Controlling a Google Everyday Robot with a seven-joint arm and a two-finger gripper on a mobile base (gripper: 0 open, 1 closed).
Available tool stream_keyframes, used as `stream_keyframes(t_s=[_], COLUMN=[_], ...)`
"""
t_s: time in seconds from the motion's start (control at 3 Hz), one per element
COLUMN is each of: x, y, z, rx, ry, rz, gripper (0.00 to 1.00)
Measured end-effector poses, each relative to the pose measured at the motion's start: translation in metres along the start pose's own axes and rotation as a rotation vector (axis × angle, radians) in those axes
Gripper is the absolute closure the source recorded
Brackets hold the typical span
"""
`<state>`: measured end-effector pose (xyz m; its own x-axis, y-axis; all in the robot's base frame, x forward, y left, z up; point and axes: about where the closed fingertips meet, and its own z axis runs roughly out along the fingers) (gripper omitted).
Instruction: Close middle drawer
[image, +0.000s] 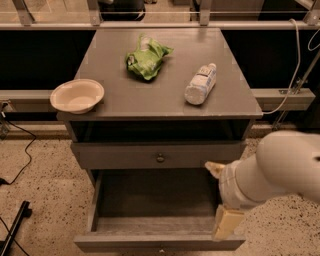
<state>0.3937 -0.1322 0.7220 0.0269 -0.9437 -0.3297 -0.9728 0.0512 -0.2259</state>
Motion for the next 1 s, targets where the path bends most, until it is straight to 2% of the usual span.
stream_keyframes(t_s=[0.33,0.67,1.0], x=[0.021,0.035,0.051], y=[0.026,0.05,0.072], z=[0.072,0.125,0.169], rx=[-0.079,-0.142,-0.195], ry=[-0.017,-0.026,-0.024], rz=[-0.036,-0.057,-0.051], gripper=[0.0,0.0,0.18])
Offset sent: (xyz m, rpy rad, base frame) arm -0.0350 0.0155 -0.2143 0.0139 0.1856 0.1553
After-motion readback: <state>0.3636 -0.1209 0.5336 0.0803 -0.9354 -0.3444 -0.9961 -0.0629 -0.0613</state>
